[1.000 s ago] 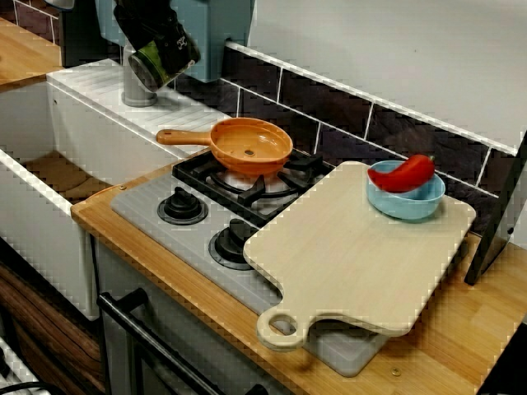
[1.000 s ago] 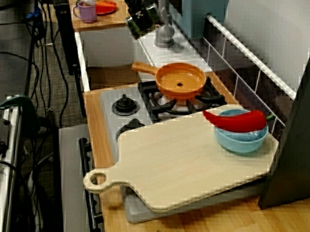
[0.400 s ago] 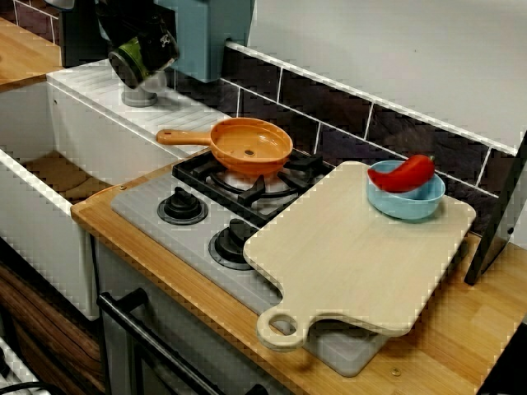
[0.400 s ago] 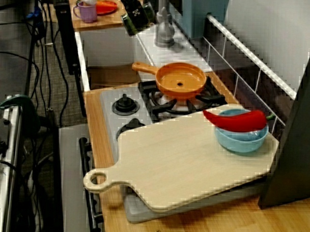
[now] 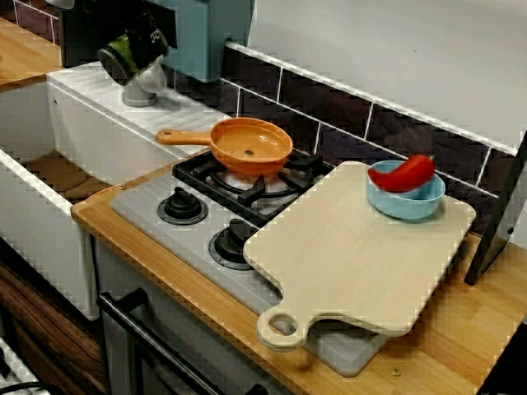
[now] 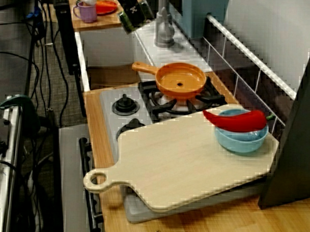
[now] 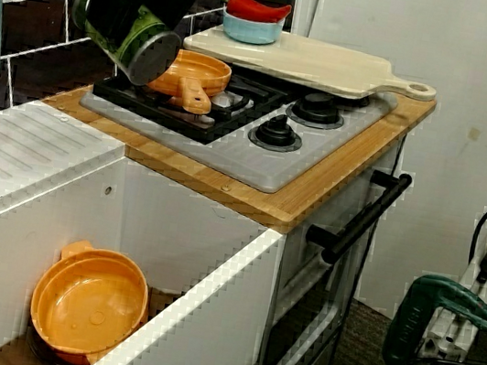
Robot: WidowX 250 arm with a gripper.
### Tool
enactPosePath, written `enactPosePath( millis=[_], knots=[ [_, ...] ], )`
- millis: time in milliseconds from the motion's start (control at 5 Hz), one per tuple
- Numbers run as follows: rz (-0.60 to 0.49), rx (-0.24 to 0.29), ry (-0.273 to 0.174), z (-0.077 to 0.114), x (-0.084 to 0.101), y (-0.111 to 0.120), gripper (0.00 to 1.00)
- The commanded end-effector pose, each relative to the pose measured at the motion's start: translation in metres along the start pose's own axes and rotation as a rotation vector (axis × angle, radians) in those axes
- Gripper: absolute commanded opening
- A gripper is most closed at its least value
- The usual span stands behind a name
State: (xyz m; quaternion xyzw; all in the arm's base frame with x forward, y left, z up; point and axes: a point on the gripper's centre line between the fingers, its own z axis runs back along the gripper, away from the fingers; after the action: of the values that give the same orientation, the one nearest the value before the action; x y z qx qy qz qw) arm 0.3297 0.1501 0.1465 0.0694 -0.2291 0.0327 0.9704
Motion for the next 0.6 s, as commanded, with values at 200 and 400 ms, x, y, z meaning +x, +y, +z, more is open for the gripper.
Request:
enactPosePath(
  millis=[200,400],
  knots=[
    [0.023,0.052,-0.017,0.0182,0.0016,0.011,1.0],
    [0.031,0.041,-0.002,0.0166,0.0024,0.0103,1.0]
  ],
)
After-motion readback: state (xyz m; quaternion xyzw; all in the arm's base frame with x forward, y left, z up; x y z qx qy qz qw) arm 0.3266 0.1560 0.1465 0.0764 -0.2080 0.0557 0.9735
